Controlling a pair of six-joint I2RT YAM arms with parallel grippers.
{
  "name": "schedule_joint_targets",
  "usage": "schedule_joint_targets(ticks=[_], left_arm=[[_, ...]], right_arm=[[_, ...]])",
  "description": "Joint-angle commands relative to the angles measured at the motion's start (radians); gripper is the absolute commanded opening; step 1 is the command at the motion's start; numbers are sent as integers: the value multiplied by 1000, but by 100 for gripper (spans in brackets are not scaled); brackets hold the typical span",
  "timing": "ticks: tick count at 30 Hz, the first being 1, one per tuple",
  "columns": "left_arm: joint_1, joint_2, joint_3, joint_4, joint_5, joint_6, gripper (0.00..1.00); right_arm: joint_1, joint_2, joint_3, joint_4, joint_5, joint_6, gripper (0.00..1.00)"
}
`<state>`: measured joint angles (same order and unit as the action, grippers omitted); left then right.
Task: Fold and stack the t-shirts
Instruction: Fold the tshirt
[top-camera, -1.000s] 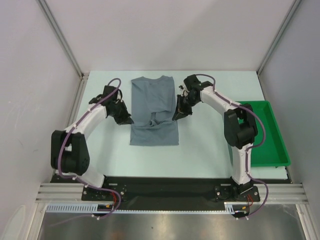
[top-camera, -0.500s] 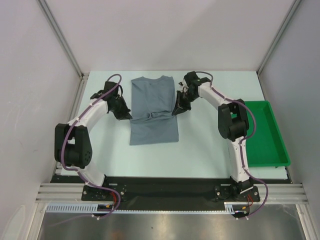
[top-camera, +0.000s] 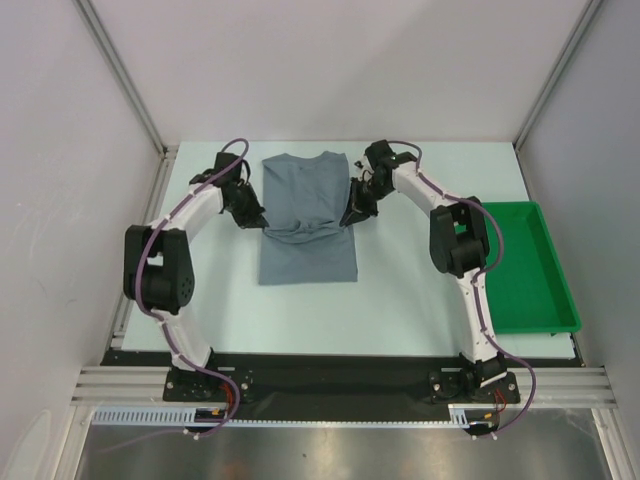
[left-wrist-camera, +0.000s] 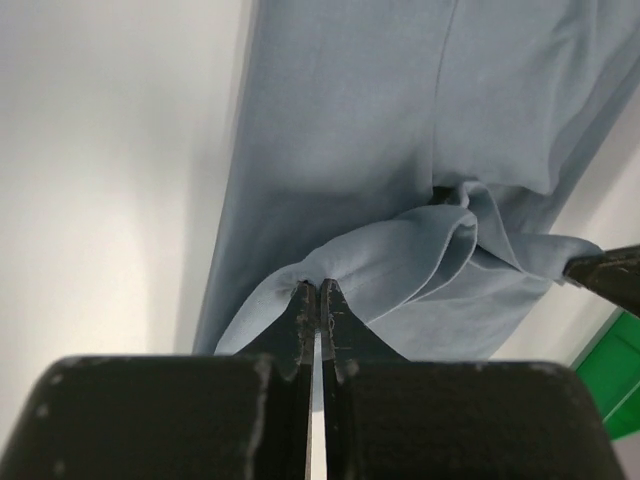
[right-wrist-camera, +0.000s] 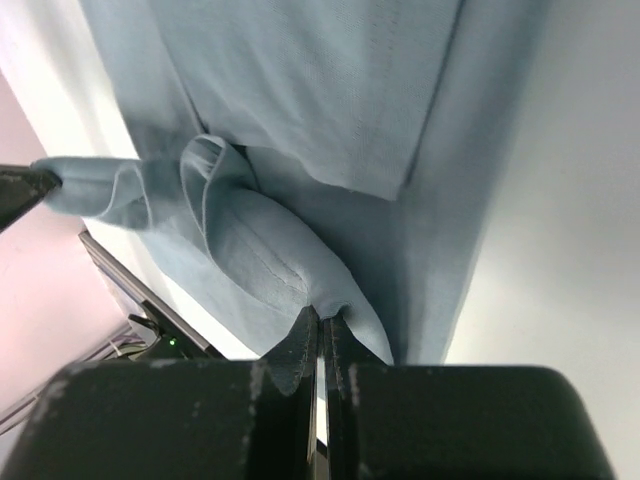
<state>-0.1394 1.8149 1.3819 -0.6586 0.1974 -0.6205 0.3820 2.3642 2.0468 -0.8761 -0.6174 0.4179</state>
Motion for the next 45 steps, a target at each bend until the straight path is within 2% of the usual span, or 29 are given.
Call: schedule_joint_targets(ticks=[1, 10, 13, 14, 17, 20, 21, 22, 24, 28, 31, 32, 33, 35, 36, 38, 42, 45], left_arm=[[11, 27, 62, 14, 34, 36, 0], [12, 50, 39, 42, 62, 36, 1], [14, 73, 55, 63, 56, 47, 12], [15, 83, 63, 68, 53, 54, 21], [29, 112, 104, 74, 57, 65, 36], [37, 103, 163, 28, -4, 87, 48], [38, 87, 173, 18, -45, 93, 48], [38, 68, 164, 13, -59, 97, 48], [40, -21, 132, 20, -85, 99, 52], [34, -149, -13, 69, 2, 88, 52], [18, -209, -120, 140, 100, 73, 38], [12, -210, -141, 164, 129, 59, 30], [-6, -207, -158, 184, 151, 54, 27], [-25, -168, -178, 240, 213, 42, 24], [-47, -152, -175, 257, 224, 39, 23], [-65, -97, -172, 332, 284, 21, 22], [-66, 13, -133, 421, 318, -24, 17], [-46, 110, -57, 389, 303, -15, 18]], right_arm=[[-5, -11, 39, -32, 13, -4, 0], [-20, -14, 38, -17, 12, 15, 2], [-34, -8, 41, 5, 16, 25, 7], [-37, -5, 39, 14, 16, 28, 9], [-54, 12, 53, 55, 10, 42, 21], [-58, 36, 119, 57, 1, 47, 39], [-60, 41, 140, 45, 2, 44, 51], [-60, 43, 168, 13, 14, 30, 56], [-60, 32, 213, -23, 34, 12, 59], [-46, -42, 158, -73, 73, -30, 58], [-11, -89, 78, -78, 105, -57, 49], [-2, -101, 58, -66, 108, -63, 47], [21, -114, 17, -54, 114, -62, 39], [37, -118, -11, -12, 119, -54, 33], [41, -109, -19, -3, 111, -42, 25], [52, -102, -39, 44, 96, -28, 20], [41, -54, -25, 97, 94, -8, 16], [14, -7, -4, 109, 90, 5, 16]])
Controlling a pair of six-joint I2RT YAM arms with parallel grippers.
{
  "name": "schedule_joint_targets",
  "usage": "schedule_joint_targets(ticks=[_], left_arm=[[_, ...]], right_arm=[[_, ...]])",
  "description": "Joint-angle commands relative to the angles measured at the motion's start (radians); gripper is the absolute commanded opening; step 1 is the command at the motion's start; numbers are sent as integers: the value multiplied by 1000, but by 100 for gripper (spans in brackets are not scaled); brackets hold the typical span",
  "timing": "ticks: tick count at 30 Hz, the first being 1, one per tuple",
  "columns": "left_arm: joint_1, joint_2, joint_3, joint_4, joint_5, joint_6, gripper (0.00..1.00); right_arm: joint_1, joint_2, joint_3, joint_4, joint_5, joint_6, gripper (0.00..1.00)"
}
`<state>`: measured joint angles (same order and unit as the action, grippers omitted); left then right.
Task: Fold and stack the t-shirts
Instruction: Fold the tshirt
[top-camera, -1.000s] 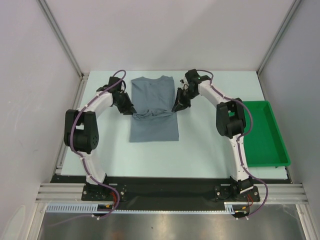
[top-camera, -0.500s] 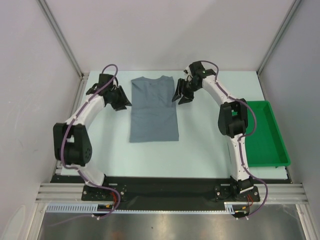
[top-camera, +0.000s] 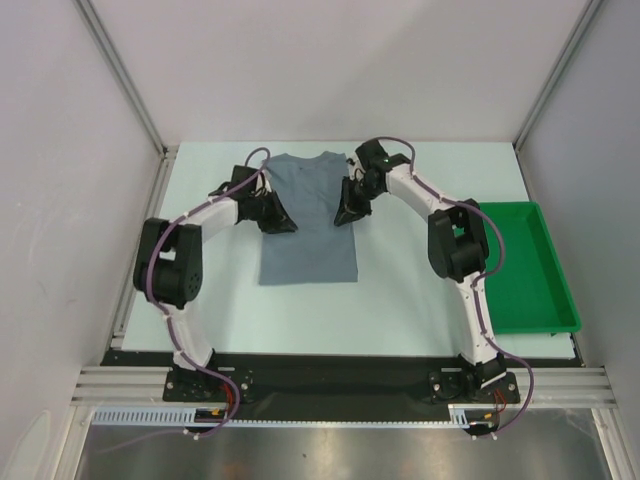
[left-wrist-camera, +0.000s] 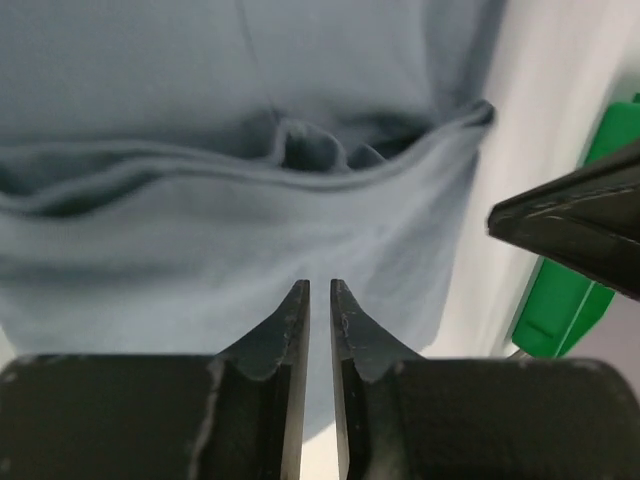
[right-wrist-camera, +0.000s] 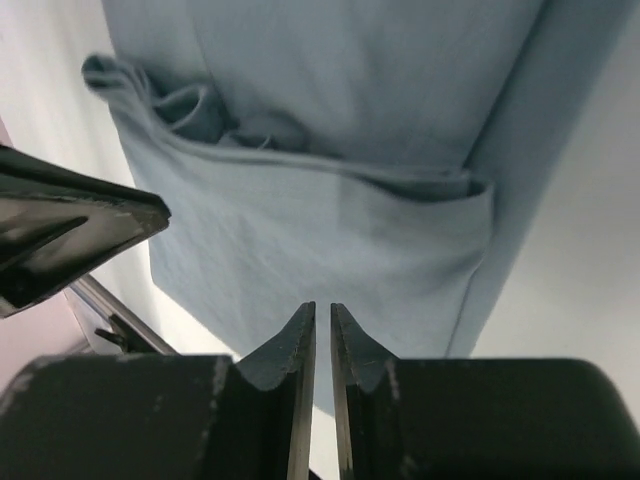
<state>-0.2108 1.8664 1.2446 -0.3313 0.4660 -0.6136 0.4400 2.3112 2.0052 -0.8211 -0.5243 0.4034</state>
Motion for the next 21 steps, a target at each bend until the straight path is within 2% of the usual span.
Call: schedule_joint_targets(ticks=[1, 4, 8, 12, 14, 16, 17, 21], left_arm=[[31, 86, 119, 22, 20, -14, 18], [62, 164, 156, -2, 8, 11, 18], [73, 159, 188, -41, -13, 98, 20], [71, 27, 147, -64, 13, 127, 33], [71, -90, 119, -86, 5, 150, 39], [71, -171, 67, -146, -15, 169, 44], [73, -247, 46, -161, -30, 170, 49], [73, -412, -158, -206, -27, 137, 55]], right_arm=[[-50, 71, 40, 50, -8, 18, 16], [-75, 93, 49, 45, -10, 0, 17], [-87, 125, 90, -13, -5, -35, 17], [-80, 56, 96, -79, 81, -81, 18], [-76, 16, 80, -110, 107, -93, 19], [-63, -73, -1, -135, 141, -120, 24], [-57, -113, -40, -133, 148, -126, 26], [-47, -278, -276, -81, 109, -126, 51]])
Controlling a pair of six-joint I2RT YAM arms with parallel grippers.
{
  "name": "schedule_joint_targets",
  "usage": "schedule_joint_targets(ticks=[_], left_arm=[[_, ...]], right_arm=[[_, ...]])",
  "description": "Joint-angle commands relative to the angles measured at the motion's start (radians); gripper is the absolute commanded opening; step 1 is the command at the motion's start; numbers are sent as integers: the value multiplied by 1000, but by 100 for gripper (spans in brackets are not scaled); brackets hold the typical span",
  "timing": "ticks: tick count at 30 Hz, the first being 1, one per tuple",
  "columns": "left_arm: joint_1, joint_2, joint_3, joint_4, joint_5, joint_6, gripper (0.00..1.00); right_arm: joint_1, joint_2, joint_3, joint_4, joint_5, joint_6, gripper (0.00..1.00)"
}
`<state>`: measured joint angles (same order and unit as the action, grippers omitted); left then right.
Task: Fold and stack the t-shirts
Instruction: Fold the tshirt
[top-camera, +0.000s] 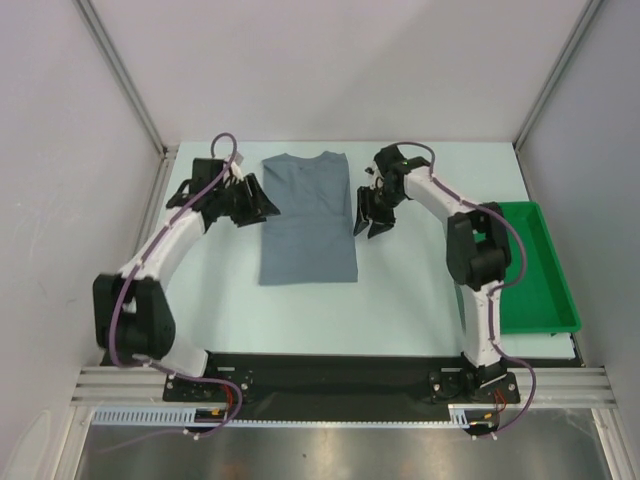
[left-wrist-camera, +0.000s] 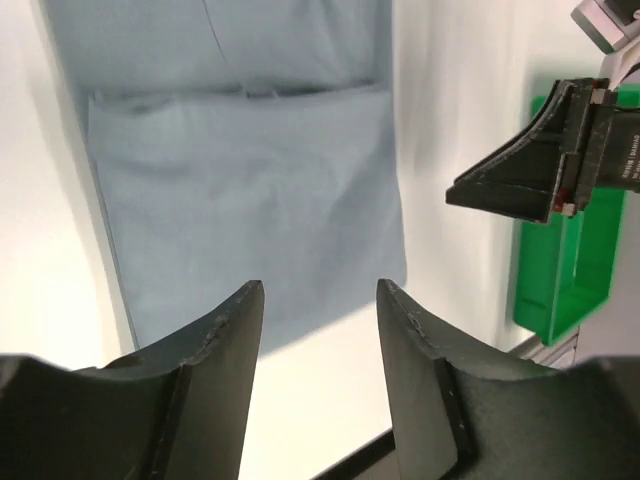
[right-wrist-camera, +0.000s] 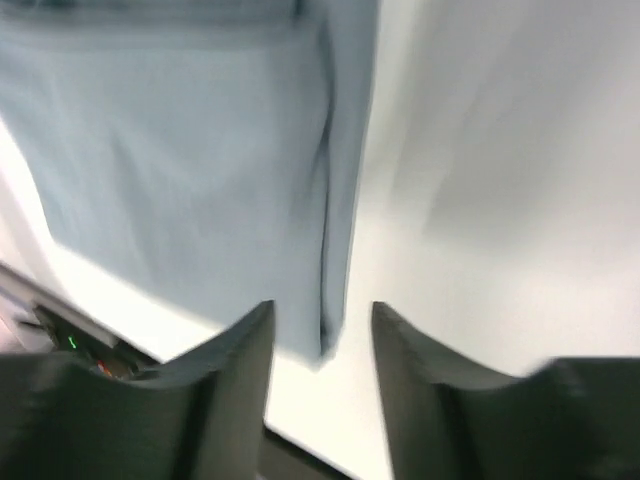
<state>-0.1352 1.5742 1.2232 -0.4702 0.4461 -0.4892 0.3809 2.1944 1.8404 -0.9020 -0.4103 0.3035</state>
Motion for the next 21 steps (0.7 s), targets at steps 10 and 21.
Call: schedule_joint_targets(ticks=[10, 21], left_arm=[[118, -352, -496, 16, 52, -158, 66], [170, -201, -554, 80, 43, -126, 71]], right_arm=[[3, -366, -529, 262, -240, 89, 82], [-19, -288, -621, 354, -254, 106, 72]])
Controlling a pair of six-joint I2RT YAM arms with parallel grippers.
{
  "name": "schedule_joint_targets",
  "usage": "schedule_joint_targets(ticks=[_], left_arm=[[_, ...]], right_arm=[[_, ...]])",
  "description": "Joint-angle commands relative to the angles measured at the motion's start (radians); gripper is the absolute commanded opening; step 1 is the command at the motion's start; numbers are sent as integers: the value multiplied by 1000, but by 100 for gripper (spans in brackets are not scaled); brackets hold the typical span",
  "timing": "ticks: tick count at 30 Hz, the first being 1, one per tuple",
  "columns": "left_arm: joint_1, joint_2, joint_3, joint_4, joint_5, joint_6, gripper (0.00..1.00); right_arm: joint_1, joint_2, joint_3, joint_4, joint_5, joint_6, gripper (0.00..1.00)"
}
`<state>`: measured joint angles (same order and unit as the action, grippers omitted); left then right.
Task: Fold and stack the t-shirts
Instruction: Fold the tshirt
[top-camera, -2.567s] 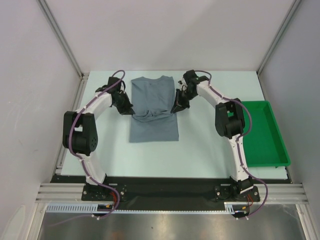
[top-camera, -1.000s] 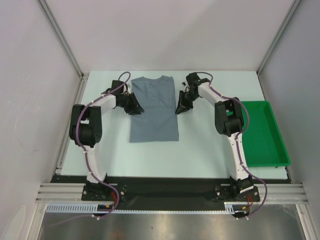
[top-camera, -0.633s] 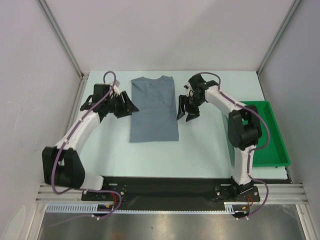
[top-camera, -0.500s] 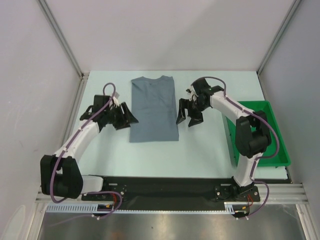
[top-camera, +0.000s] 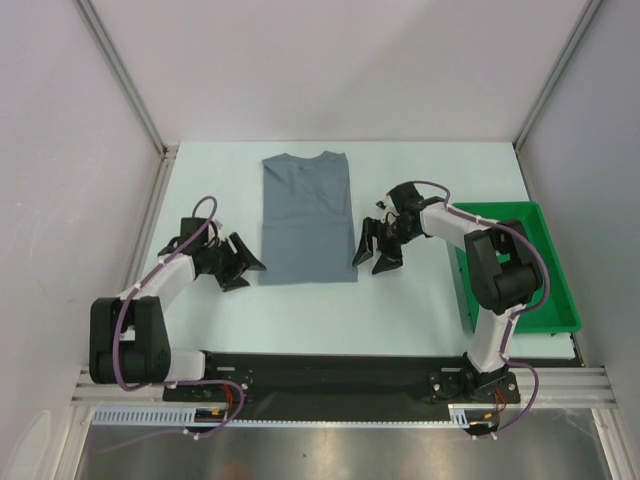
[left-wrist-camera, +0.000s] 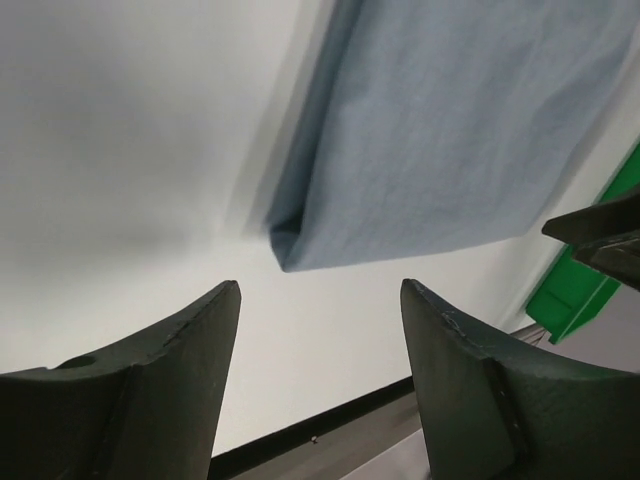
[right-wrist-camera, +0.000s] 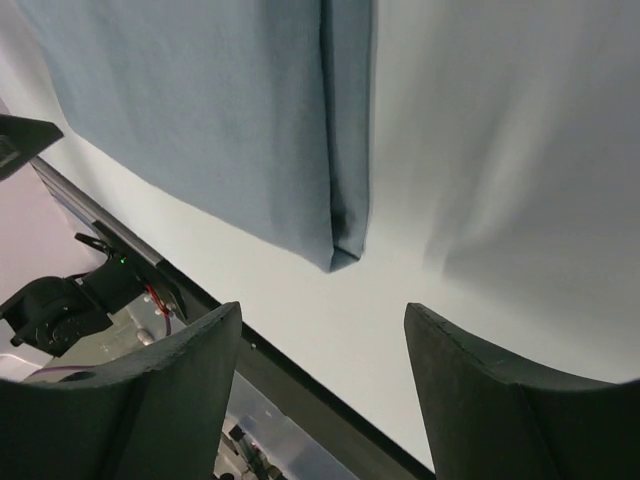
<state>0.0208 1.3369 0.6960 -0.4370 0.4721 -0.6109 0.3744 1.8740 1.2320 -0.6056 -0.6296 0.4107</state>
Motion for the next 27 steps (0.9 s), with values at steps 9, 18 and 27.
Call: schedule_joint_targets(ticks=[9, 18, 27], left_arm=[[27, 126, -9, 61, 3, 37, 68], [27, 214, -21, 120, 49, 13, 64], [25, 221, -13, 106, 20, 10, 58]], right_arm=[[-9, 76, -28, 127, -31, 33, 59], [12, 47, -86, 196, -7, 103, 52], [11, 43, -92, 199, 1, 109, 52]])
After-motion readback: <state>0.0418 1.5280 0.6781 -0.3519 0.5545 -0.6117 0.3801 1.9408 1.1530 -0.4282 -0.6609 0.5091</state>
